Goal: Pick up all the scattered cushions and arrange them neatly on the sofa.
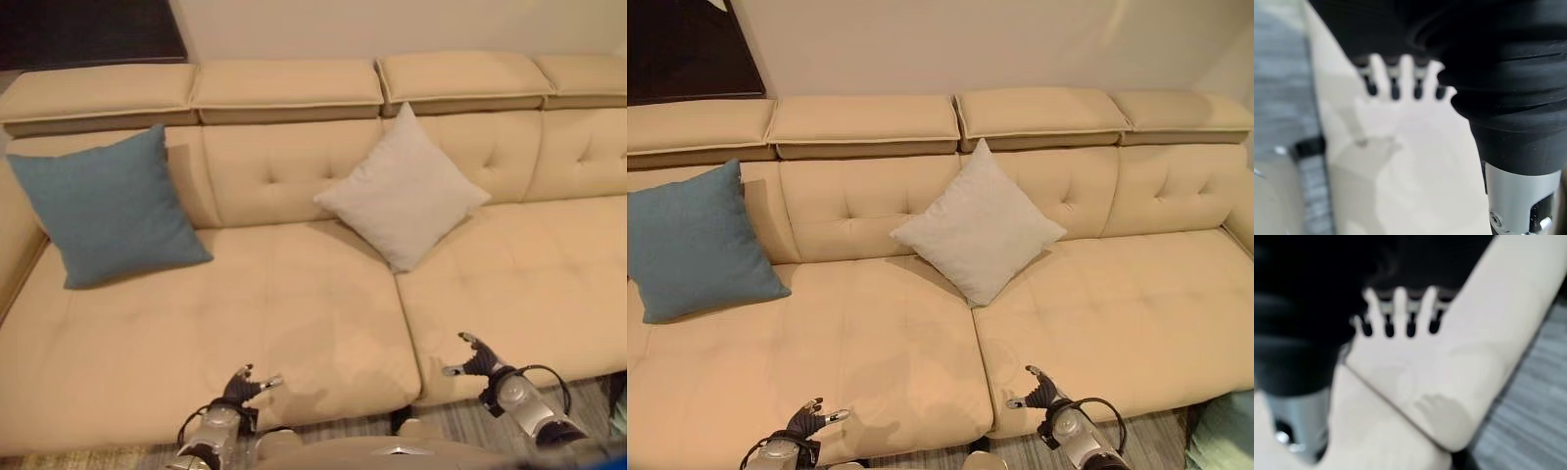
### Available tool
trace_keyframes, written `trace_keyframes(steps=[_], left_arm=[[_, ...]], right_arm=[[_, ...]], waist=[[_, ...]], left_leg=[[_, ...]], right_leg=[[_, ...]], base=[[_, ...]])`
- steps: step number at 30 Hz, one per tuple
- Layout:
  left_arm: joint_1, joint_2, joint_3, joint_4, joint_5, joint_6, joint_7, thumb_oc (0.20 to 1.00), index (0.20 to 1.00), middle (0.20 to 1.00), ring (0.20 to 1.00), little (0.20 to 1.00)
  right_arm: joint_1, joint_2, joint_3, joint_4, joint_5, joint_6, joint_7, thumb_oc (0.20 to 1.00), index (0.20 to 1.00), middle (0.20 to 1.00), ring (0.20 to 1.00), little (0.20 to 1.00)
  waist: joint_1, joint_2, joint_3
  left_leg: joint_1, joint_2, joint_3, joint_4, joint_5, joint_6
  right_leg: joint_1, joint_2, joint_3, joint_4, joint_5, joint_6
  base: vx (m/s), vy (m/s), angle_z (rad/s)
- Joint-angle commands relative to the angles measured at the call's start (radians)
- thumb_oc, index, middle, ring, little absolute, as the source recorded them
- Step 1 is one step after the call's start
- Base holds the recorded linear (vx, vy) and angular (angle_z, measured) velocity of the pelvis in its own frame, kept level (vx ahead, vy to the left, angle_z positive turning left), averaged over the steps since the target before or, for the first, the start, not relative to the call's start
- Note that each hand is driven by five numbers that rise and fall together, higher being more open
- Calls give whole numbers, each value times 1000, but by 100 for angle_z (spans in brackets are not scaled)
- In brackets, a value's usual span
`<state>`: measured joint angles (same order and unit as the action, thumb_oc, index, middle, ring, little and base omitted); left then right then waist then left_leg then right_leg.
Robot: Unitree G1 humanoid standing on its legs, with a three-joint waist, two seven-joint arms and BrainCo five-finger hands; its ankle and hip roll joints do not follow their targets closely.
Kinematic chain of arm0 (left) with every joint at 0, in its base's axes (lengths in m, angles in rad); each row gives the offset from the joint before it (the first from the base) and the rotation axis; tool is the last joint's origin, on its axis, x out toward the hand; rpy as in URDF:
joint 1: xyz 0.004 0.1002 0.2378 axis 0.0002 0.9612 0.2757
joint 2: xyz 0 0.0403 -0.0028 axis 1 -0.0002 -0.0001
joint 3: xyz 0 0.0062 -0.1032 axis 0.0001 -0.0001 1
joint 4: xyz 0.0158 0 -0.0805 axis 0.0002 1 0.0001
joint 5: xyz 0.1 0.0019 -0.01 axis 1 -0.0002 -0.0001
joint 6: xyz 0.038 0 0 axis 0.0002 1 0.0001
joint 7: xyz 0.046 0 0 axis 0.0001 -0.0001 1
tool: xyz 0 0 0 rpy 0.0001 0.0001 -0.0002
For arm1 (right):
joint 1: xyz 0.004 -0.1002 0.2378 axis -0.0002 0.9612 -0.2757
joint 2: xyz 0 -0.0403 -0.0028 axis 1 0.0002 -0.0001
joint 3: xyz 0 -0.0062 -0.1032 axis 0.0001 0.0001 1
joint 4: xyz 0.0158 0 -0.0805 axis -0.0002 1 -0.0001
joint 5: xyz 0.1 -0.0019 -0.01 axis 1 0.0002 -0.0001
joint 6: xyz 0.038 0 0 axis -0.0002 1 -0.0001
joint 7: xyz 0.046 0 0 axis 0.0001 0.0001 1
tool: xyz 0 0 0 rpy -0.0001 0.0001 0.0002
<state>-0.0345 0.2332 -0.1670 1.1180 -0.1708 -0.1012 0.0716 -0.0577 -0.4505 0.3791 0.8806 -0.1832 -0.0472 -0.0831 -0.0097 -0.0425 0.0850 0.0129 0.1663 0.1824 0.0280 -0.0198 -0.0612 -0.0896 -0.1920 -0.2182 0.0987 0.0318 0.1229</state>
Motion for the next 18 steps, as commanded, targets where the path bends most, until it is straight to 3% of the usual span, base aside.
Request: trace_keyframes(steps=[1, 9, 13, 16, 18], left_arm=[[-13, 60, 16, -12, -7, -29, 0, 1000, 1000, 1000, 1000, 1000], [-9, 62, 5, -30, -19, -26, -2, 1000, 1000, 1000, 1000, 1000], [-9, 53, -14, -56, -28, -22, -12, 1000, 1000, 1000, 1000, 1000], [-19, 45, -29, -78, -32, -18, -17, 1000, 1000, 1000, 1000, 1000], [-25, 34, -41, -88, -29, -14, -25, 1000, 1000, 1000, 1000, 1000]], right_arm=[[-20, 47, 14, -24, -15, -23, -7, 1000, 1000, 1000, 1000, 1000], [2, 25, 2, -83, -3, -34, -18, 1000, 1000, 1000, 1000, 1000], [17, 17, -4, -78, 3, -33, -24, 1000, 1000, 1000, 1000, 1000], [28, 10, -9, -66, 8, -24, -23, 1000, 1000, 1000, 1000, 1000], [31, 7, -14, -56, 11, -19, -25, 1000, 1000, 1000, 1000, 1000]], waist=[[-2, -83, -8], [-19, -71, 3], [-37, -70, 22], [-47, -78, 40], [-47, -77, 44]], left_leg=[[5, -28, -26, 40, -19, -31], [-13, 47, -28, 42, 28, -72], [-63, 92, -15, 162, 96, -87], [-121, 96, 34, 286, 76, -66], [-145, 52, 68, 251, 23, -39]], right_leg=[[51, -30, 13, -56, 6, 43], [71, 32, -12, -37, -68, -7], [106, 74, -14, -59, -92, -46], [131, 78, -28, -63, -108, -68], [145, 78, -27, -78, -112, -62]], base=[[49, -173, 12], [10, -184, 15], [5, -207, 30], [12, -127, 50], [83, 18, 34]])
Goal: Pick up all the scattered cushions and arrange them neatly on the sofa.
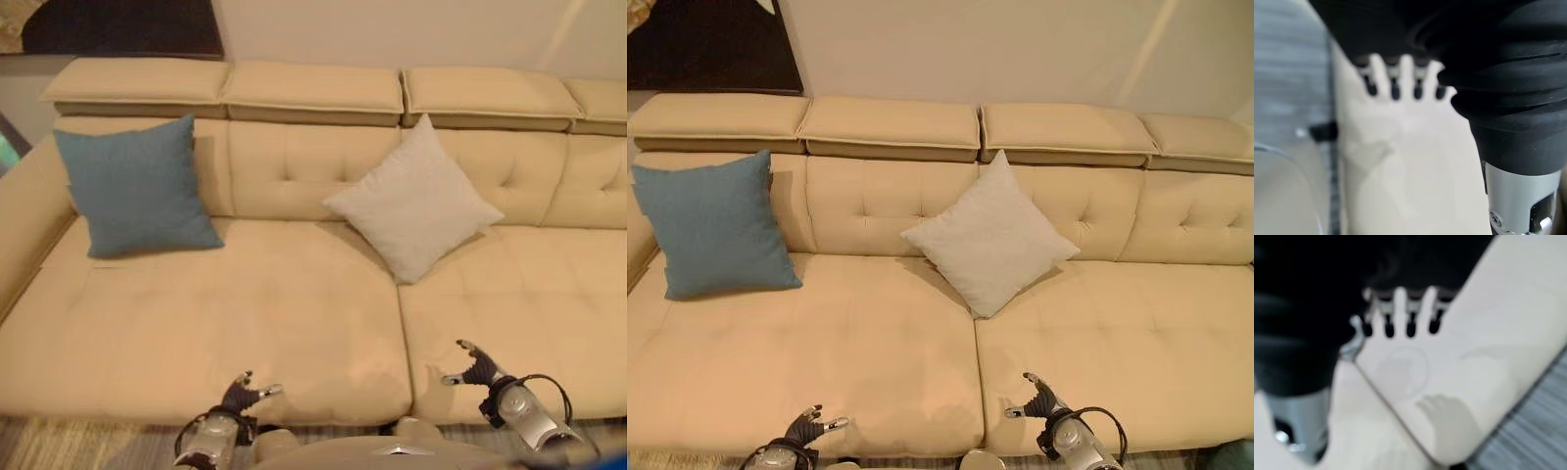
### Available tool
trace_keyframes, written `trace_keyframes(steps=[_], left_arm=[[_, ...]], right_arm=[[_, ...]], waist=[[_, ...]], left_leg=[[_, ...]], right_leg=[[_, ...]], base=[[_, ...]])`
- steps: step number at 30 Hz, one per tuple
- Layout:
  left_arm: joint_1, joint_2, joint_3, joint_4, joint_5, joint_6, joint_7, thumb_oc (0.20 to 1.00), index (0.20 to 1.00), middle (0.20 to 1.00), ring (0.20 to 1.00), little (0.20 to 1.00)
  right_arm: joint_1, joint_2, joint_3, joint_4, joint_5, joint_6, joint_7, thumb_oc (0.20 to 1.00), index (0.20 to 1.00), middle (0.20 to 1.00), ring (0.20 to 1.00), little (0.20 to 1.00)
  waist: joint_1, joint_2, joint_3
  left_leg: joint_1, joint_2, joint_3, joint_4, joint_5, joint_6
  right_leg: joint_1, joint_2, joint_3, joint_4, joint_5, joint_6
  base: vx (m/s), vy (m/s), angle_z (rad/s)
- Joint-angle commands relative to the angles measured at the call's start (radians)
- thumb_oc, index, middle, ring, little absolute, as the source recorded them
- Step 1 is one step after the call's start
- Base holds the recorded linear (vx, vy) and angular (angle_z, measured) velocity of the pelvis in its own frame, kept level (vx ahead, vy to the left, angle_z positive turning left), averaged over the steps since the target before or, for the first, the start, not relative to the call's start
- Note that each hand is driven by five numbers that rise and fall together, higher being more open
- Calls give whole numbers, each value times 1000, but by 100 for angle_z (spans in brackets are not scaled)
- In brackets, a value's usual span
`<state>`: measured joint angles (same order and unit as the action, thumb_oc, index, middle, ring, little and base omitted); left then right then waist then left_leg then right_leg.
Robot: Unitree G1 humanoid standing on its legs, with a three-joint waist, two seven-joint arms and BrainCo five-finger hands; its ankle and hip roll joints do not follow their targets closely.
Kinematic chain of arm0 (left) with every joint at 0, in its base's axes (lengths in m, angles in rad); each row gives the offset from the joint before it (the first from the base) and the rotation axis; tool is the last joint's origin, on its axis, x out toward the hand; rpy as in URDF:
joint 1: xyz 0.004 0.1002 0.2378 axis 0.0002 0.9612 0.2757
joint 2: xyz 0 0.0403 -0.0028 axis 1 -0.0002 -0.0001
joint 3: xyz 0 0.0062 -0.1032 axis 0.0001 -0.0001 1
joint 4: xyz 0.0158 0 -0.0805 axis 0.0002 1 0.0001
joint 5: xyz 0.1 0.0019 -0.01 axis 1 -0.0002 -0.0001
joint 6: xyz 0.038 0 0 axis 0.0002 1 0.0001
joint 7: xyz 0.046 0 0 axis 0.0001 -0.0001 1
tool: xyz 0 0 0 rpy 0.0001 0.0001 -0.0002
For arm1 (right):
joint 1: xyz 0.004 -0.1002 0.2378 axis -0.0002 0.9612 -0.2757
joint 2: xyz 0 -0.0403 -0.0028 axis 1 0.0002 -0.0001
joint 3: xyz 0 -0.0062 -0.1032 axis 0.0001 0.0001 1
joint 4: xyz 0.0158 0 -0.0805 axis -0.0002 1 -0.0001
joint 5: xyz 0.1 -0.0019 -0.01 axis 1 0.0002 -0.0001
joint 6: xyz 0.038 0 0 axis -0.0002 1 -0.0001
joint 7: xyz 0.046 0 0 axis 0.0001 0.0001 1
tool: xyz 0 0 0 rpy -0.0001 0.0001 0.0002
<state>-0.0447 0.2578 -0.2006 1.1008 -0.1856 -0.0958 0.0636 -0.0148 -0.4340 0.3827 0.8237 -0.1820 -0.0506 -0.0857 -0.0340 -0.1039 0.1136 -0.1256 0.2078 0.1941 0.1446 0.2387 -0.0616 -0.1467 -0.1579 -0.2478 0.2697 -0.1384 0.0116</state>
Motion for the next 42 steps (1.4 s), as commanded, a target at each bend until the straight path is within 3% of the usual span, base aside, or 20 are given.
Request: trace_keyframes(steps=[1, 3, 4, 5, 7, 8, 11, 13, 17, 20, 25, 27, 29, 30, 31, 34, 35, 37, 38, 42], left_arm=[[-16, 6, -14, -75, -9, -18, -20, 1000, 1000, 1000, 1000, 1000], [-20, 4, -17, -81, -8, -17, -19, 1000, 1000, 1000, 1000, 1000], [-16, 7, -14, -89, -16, -17, -16, 1000, 1000, 1000, 1000, 1000], [-17, 7, -14, -86, -20, -15, -17, 1000, 1000, 1000, 1000, 1000], [-9, 21, -1, -116, -30, -19, -14, 1000, 1000, 1000, 1000, 1000], [-9, 21, -1, -116, -30, -19, -14, 1000, 1000, 1000, 1000, 1000], [-14, 54, 27, -147, -53, -24, -2, 1000, 1000, 1000, 1000, 1000], [-9, 61, 42, -149, -62, -28, 3, 1000, 1000, 1000, 1000, 1000], [-9, 63, 47, -155, -65, -31, 6, 1000, 1000, 1000, 1000, 1000], [-13, 57, 52, -145, -62, -29, 8, 1000, 1000, 1000, 1000, 1000], [-32, 50, 53, -133, -53, -41, 12, 1000, 1000, 1000, 1000, 1000], [-31, 41, 41, -144, -53, -45, 13, 1000, 1000, 1000, 1000, 1000], [-35, 34, 23, -170, -67, -49, 10, 1000, 1000, 1000, 1000, 1000], [-45, 33, 1, -211, -75, -48, 8, 1000, 1000, 1000, 1000, 1000], [-49, 30, -1, -217, -86, -50, 10, 1000, 1000, 1000, 1000, 1000], [-69, 20, -8, -236, -113, -48, 10, 1000, 1000, 1000, 1000, 1000], [-74, 21, -14, -266, -114, -49, 18, 1000, 1000, 1000, 1000, 1000], [-77, 24, -12, -277, -116, -49, 29, 1000, 1000, 1000, 1000, 1000], [-70, 21, -16, -303, -126, -49, 22, 1000, 1000, 1000, 1000, 1000], [-80, 27, -23, -332, -123, -60, 19, 1000, 1000, 1000, 1000, 1000]], right_arm=[[-11, -7, -20, 9, 15, -14, -26, 1000, 1000, 1000, 1000, 1000], [-13, -4, -21, 21, 16, -12, -32, 1000, 1000, 1000, 1000, 1000], [-23, 11, -6, 25, 13, -5, -26, 1000, 1000, 1000, 1000, 1000], [-20, 18, -9, 26, 10, -4, -26, 1000, 1000, 1000, 1000, 1000], [-24, 33, -7, 16, 6, -5, -24, 1000, 1000, 1000, 1000, 1000], [-24, 33, -7, 16, 6, -5, -24, 1000, 1000, 1000, 1000, 1000], [-56, 50, 5, 8, 12, -6, -22, 1000, 1000, 1000, 1000, 1000], [-59, 50, 0, -17, 19, -8, -21, 1000, 1000, 1000, 1000, 1000], [-68, 42, 1, -37, 17, -9, -17, 1000, 1000, 1000, 1000, 1000], [-90, 31, 8, -51, 7, -5, -19, 1000, 1000, 1000, 1000, 1000], [-87, 12, 8, -89, -5, -8, -19, 1000, 1000, 1000, 1000, 1000], [-76, 2, 3, -102, -2, -14, -18, 1000, 1000, 1000, 1000, 1000], [-64, -14, -12, -115, 6, -20, -23, 1000, 1000, 1000, 1000, 1000], [-52, -38, -23, -141, 15, -21, -30, 1000, 1000, 1000, 1000, 1000], [-55, -43, -21, -142, 24, -24, -35, 1000, 1000, 1000, 1000, 1000], [-62, -49, -18, -134, 35, -19, -38, 1000, 1000, 1000, 1000, 1000], [-65, -53, -18, -142, 37, -19, -43, 1000, 1000, 1000, 1000, 1000], [-67, -57, -18, -148, 29, -18, -46, 1000, 1000, 1000, 1000, 1000], [-65, -59, -19, -165, 31, -21, -43, 1000, 1000, 1000, 1000, 1000], [-72, -57, -25, -196, 27, -24, -49, 1000, 1000, 1000, 1000, 1000]], waist=[[-21, -16, 12], [-17, -17, 13], [-1, -10, 1], [-3, -15, 2], [10, -27, 1], [11, -26, -3], [24, -33, 25], [26, -30, 27], [18, -18, 29], [4, -16, 45], [-25, -23, 54], [-36, -19, 45], [-51, -19, 41], [-58, -27, 53], [-57, -27, 58], [-51, -30, 62], [-45, -20, 64], [-40, -12, 66], [-38, 5, 65], [-37, 5, 67]], left_leg=[[-25, -17, 69, 99, -234, -32], [-57, -32, 78, 79, -215, -33], [-46, -81, 45, -40, -192, -20], [-40, -89, 43, -42, -194, -19], [-7, -121, 57, -46, -232, 17], [-11, -120, 59, -47, -229, 17], [37, -138, 73, -54, -261, 55], [74, -149, 85, -74, -276, 63], [120, -164, 82, -99, -307, 58], [157, -179, 97, -107, -317, 59], [207, -197, 67, -85, -377, 48], [206, -188, 57, -49, -398, 34], [168, -151, 60, 52, -407, -2], [74, -81, 73, 249, -346, -41], [52, -61, 76, 289, -327, -50], [4, -32, 78, 229, -328, -38], [-6, -10, 74, 105, -274, -43], [0, 0, 66, 26, -238, -51], [26, -17, 39, -60, -220, -48], [28, -49, 44, -76, -225, -39]], right_leg=[[205, 47, 1, -256, 61, 54], [212, 50, -1, -260, 58, 56], [214, 61, 36, -230, 39, 77], [214, 53, 29, -203, 32, 84], [182, 20, 45, -116, 42, 114], [178, 22, 47, -117, 45, 114], [77, -11, 67, 54, 101, 151], [49, -27, 47, 71, 119, 149], [20, -33, 10, -2, 121, 144], [-30, -37, -32, -150, 203, 143], [-46, -32, -3, -245, 246, 159], [-33, -30, 7, -233, 243, 144], [-9, -31, -4, -229, 229, 126], [24, -21, -26, -228, 199, 85], [36, -11, -35, -231, 186, 73], [69, 2, -44, -248, 152, 68], [77, 7, -38, -251, 141, 77], [84, 12, -34, -252, 131, 84], [78, 20, -20, -237, 126, 88], [63, 3, 6, -230, 138, 100]], base=[[86, 34, 12], [199, 132, -3], [380, 286, 1], [396, 326, -18], [202, 193, -104], [158, 158, -114], [113, 113, -47], [170, 105, -46], [154, 27, -31], [155, -45, -13], [213, -102, 3], [229, -173, 4], [171, -262, 42], [112, -315, 47], [122, -277, 81], [101, -28, 38], [127, 72, 30], [143, 132, 14], [164, 194, -22], [59, 165, -32]])
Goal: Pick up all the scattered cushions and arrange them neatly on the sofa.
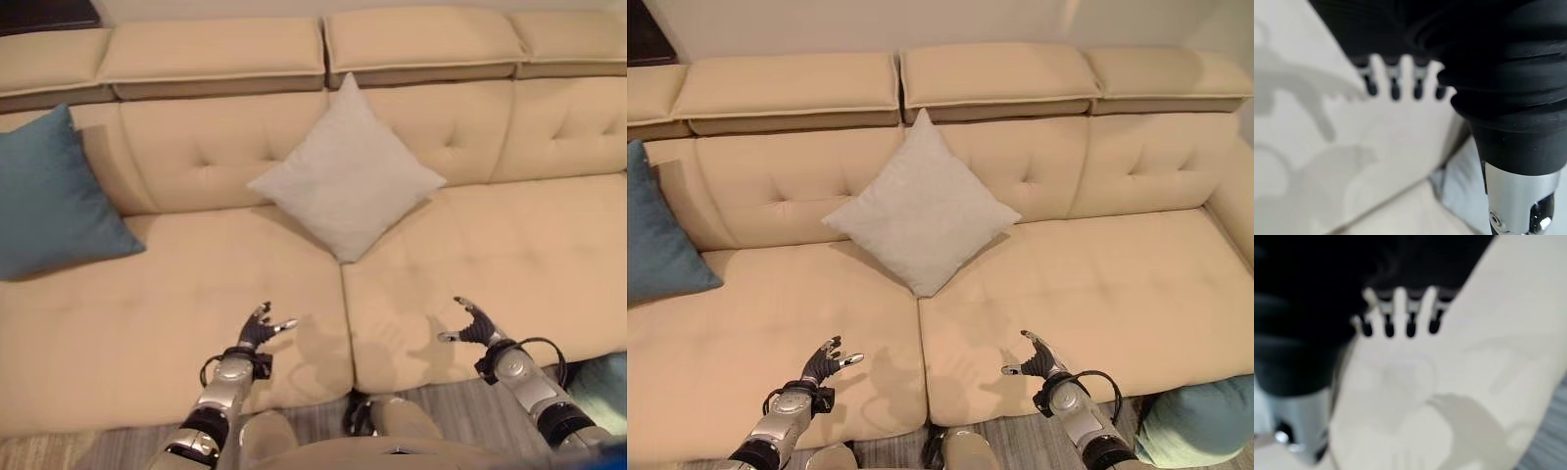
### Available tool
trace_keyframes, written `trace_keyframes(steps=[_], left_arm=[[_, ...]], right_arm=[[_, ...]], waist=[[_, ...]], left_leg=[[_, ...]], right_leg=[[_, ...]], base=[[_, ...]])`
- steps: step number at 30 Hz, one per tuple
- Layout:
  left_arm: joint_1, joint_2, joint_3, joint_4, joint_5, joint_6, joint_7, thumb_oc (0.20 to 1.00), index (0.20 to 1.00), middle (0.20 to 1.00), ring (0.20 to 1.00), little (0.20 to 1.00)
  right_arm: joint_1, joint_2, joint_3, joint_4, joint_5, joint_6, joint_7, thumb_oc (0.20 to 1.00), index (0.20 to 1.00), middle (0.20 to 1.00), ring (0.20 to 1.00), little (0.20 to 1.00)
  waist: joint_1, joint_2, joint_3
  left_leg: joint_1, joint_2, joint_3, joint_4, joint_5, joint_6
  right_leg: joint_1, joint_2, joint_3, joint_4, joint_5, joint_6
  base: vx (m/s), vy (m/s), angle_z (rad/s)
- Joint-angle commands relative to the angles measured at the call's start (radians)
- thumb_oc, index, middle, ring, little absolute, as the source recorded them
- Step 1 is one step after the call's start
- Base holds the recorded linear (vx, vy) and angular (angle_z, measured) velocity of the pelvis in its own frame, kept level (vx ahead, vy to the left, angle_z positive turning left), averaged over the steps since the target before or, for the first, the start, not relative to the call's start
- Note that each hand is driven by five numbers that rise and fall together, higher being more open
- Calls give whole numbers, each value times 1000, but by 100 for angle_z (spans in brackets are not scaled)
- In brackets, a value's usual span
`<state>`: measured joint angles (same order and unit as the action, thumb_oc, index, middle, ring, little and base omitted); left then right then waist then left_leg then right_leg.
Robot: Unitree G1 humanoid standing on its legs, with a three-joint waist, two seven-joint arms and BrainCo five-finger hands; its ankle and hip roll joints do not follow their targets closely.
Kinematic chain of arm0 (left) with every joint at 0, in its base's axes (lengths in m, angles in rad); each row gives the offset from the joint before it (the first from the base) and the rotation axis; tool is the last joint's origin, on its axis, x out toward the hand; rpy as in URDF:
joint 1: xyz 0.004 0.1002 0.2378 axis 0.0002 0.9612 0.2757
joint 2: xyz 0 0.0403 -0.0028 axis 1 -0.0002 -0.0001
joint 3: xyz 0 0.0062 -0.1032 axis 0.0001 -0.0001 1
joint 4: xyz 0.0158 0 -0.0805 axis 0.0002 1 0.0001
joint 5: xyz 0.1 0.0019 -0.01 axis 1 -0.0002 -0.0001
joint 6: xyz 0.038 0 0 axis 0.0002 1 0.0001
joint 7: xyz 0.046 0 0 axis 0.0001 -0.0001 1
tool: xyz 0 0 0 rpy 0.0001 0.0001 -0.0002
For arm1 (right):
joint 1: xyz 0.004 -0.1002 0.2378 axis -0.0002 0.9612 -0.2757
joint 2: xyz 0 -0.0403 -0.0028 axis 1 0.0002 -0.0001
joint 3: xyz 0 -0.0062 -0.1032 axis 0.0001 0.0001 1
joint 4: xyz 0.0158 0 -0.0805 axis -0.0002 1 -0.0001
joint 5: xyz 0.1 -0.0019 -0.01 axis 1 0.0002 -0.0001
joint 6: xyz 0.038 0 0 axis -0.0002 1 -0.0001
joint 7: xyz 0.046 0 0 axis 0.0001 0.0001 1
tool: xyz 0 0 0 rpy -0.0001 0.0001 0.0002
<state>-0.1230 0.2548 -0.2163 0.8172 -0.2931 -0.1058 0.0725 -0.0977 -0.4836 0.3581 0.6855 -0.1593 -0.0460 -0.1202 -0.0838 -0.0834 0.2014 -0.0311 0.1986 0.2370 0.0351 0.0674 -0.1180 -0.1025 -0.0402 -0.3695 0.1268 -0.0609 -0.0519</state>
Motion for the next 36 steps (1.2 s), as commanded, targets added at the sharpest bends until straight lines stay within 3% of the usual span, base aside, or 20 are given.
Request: trace_keyframes(steps=[1, 6, 13, 19, 22, 25, 26, 30, 36], left_arm=[[1, 35, -6, -62, -12, -50, 7, 1000, 1000, 1000, 1000, 1000], [-9, 76, 20, -127, -2, -62, 31, 1000, 1000, 1000, 1000, 1000], [-136, 92, 14, -181, -7, -79, 127, 1000, 1000, 1000, 1000, 1000], [-465, 169, -59, -164, 43, -83, 262, 1000, 1000, 1000, 1000, 1000], [-789, 260, -152, -24, 104, -42, 336, 1000, 1000, 1000, 1000, 1000], [-939, 289, -195, 55, 111, -27, 365, 1000, 1000, 1000, 1000, 1000], [-1138, 318, -256, 149, 138, -8, 390, 1000, 1000, 1000, 1000, 1000], [-1444, 393, -410, 294, 300, 64, 432, 1000, 1000, 1000, 1000, 1000], [-1490, 426, -421, 332, 295, 67, 423, 1000, 1000, 1000, 1000, 1000]], right_arm=[[13, -4, -4, -73, 3, -27, -10, 1000, 1000, 1000, 1000, 1000], [3, 27, -46, -129, 61, -33, -19, 1000, 1000, 1000, 1000, 1000], [-92, 56, -93, -169, 183, -42, -83, 1000, 1000, 1000, 1000, 1000], [-352, 72, -65, -96, 332, -53, -172, 1000, 1000, 1000, 1000, 1000], [-575, 75, -8, 25, 435, -57, -211, 1000, 1000, 1000, 1000, 1000], [-669, 70, 21, 72, 466, -59, -225, 1000, 1000, 1000, 1000, 1000], [-773, 59, 46, 107, 495, -70, -235, 1000, 1000, 1000, 1000, 1000], [-832, 10, 100, 31, 513, -115, -207, 1000, 1000, 1000, 1000, 1000], [-768, -34, 104, -57, 464, -136, -177, 1000, 1000, 1000, 1000, 1000]], waist=[[12, -17, -23], [23, -29, -12], [23, -24, 42], [20, -5, 101], [14, 7, 131], [12, 8, 141], [6, 12, 156], [-22, 28, 164], [-45, 30, 142]], left_leg=[[-60, -49, 10, 25, -56, 22], [-54, -87, 56, 18, -75, 46], [-123, -101, 72, 52, -83, 52], [-241, -90, 70, 93, -96, 40], [-325, -84, 67, 97, -77, 34], [-367, -82, 63, 104, -70, 31], [-424, -87, 53, 111, -63, 29], [-552, -97, 35, 108, -49, 27], [-630, -102, 33, 114, -49, 26]], right_leg=[[16, -123, 133, -87, 66, 169], [-19, -164, 160, -78, 99, 202], [-94, -196, 167, -62, 127, 210], [-211, -210, 183, -40, 144, 223], [-297, -214, 185, -36, 162, 232], [-335, -216, 186, -32, 169, 236], [-390, -220, 187, -20, 175, 241], [-521, -233, 204, -21, 206, 259], [-590, -237, 216, -45, 245, 272]], base=[[56, 157, -11], [19, 119, -31], [-67, 46, -3], [-57, 3, 0], [-18, 2, -18], [-16, -16, -10], [-10, -25, -5], [35, 22, 7], [26, 29, 2]])
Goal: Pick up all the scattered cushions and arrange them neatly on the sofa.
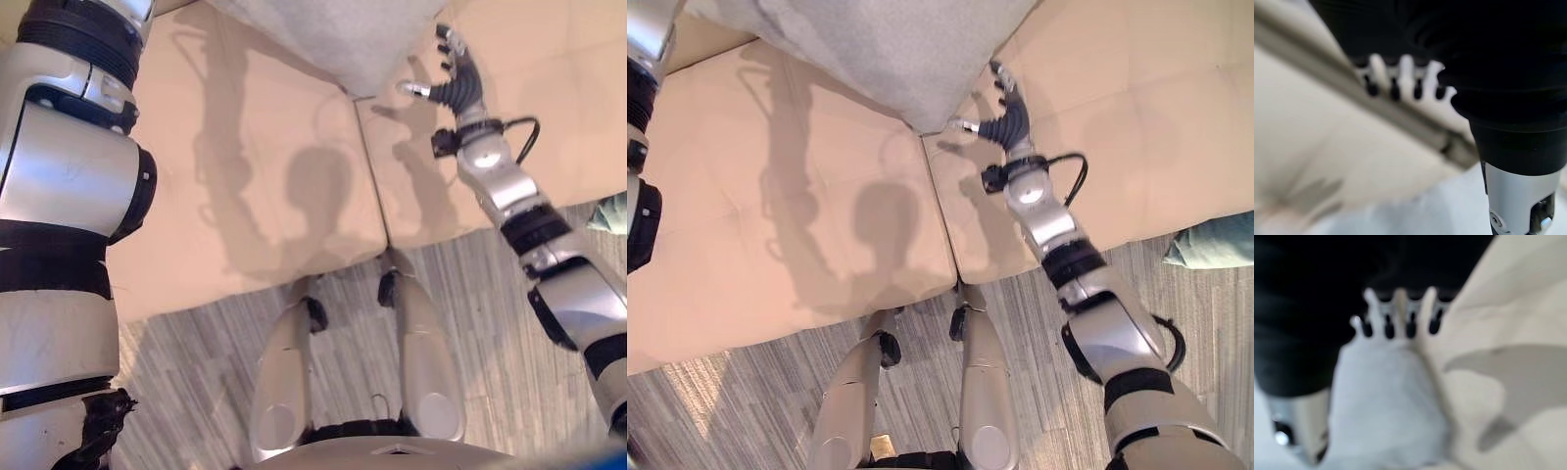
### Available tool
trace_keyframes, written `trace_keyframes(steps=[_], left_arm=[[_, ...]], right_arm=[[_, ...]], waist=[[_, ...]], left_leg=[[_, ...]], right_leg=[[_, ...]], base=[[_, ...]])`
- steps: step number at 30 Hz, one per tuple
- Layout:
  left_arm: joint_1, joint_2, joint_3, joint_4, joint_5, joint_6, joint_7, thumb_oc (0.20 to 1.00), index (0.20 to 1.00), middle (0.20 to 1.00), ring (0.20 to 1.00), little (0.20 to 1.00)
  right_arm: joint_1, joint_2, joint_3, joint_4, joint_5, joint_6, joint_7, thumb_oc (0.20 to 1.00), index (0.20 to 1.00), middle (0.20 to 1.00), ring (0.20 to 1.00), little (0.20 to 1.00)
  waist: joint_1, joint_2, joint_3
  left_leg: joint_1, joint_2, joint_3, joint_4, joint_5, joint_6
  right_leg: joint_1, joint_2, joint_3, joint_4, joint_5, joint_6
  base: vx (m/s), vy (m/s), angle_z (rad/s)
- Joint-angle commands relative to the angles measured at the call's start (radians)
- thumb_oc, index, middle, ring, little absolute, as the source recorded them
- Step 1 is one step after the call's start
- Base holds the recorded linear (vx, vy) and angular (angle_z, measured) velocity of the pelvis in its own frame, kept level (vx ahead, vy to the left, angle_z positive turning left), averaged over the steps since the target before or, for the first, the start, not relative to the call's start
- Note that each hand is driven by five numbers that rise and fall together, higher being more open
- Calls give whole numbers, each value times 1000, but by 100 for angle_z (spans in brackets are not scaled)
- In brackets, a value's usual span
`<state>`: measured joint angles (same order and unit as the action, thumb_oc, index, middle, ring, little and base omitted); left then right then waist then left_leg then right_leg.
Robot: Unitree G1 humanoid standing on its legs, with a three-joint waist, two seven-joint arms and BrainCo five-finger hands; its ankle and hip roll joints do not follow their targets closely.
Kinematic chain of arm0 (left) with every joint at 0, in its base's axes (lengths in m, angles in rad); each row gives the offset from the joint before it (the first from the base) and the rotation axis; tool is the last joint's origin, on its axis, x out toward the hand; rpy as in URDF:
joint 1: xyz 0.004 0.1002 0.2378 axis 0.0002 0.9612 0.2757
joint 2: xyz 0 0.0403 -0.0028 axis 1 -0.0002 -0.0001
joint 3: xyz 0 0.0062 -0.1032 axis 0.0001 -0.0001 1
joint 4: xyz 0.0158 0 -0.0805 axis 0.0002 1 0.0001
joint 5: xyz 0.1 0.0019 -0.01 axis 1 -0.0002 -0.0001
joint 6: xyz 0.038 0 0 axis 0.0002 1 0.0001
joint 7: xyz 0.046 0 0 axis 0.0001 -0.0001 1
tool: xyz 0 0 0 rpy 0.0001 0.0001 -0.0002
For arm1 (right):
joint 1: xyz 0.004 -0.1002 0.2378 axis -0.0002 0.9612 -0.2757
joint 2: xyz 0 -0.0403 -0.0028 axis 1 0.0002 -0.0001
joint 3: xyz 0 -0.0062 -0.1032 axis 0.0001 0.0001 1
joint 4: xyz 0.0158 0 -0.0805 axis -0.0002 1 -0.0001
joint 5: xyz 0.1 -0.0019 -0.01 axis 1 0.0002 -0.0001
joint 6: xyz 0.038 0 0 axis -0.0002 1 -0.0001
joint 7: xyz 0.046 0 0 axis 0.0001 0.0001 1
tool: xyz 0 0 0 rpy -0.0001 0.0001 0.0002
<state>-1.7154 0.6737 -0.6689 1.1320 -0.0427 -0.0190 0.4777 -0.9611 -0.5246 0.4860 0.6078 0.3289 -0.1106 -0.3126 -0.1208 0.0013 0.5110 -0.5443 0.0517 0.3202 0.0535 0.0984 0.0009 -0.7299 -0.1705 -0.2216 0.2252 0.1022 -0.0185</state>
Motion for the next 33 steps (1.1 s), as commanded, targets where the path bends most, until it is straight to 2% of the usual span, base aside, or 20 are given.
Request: trace_keyframes(steps=[1, 5, 11, 16, 17, 18, 25, 33], left_arm=[[101, 7, 31, 19, 44, -20, 17, 1000, 1000, 1000, 1000, 1000], [76, 28, -2, 11, 18, -36, -38, 1000, 1000, 1000, 1000, 1000], [75, 28, -40, 50, 65, -25, -88, 1000, 1000, 1000, 1000, 1000], [127, -1, -10, 70, 32, -27, -160, 1000, 1000, 1000, 1000, 1000], [148, -15, 11, 66, 2, -31, -181, 319, 319, 319, 319, 319], [150, -15, 12, 65, 1, -31, -181, 200, 200, 200, 200, 200], [201, -29, 66, 42, -66, -45, -188, 200, 200, 200, 200, 200], [320, -45, 186, 19, -204, -65, -157, 200, 200, 200, 200, 200]], right_arm=[[96, 7, -25, 20, -24, -71, 16, 1000, 1000, 1000, 1000, 1000], [128, -24, -37, -21, -51, -75, 33, 1000, 1000, 1000, 1000, 1000], [149, -58, -54, -87, -76, -89, 44, 1000, 1000, 1000, 1000, 1000], [194, -82, -83, -171, -107, -92, 63, 1000, 1000, 1000, 1000, 1000], [207, -88, -93, -187, -115, -90, 70, 1000, 1000, 1000, 1000, 1000], [208, -89, -93, -188, -115, -90, 70, 1000, 1000, 1000, 1000, 1000], [242, -97, -127, -212, -132, -90, 70, 1000, 1000, 1000, 1000, 1000], [255, -77, -137, -181, -159, -75, 47, 1000, 1000, 1000, 1000, 1000]], waist=[[-8, -55, -169], [-13, -50, -185], [-32, -57, -204], [-48, -67, -218], [-51, -71, -223], [-51, -70, -225], [-55, -79, -238], [-35, -74, -243]], left_leg=[[-120, 44, -50, 97, -81, -93], [-168, 46, -50, 106, -83, -92], [-224, 52, -52, 116, -83, -96], [-277, 60, -62, 129, -83, -98], [-292, 62, -66, 131, -83, -99], [-294, 62, -66, 132, -83, -99], [-323, 75, -76, 140, -82, -101], [-314, 77, -87, 139, -80, -104]], right_leg=[[35, -107, 69, -143, 82, 239], [-9, -110, 73, -154, 96, 243], [-57, -111, 78, -164, 112, 247], [-102, -107, 77, -163, 116, 248], [-115, -106, 77, -166, 119, 247], [-117, -105, 76, -166, 120, 247], [-141, -101, 71, -167, 118, 244], [-132, -99, 63, -163, 110, 238]], base=[[20, 48, -1], [34, 32, 1], [8, 16, 0], [2, 3, -1], [0, 0, 0], [0, 0, 0], [0, 0, 0], [0, 0, 0]])
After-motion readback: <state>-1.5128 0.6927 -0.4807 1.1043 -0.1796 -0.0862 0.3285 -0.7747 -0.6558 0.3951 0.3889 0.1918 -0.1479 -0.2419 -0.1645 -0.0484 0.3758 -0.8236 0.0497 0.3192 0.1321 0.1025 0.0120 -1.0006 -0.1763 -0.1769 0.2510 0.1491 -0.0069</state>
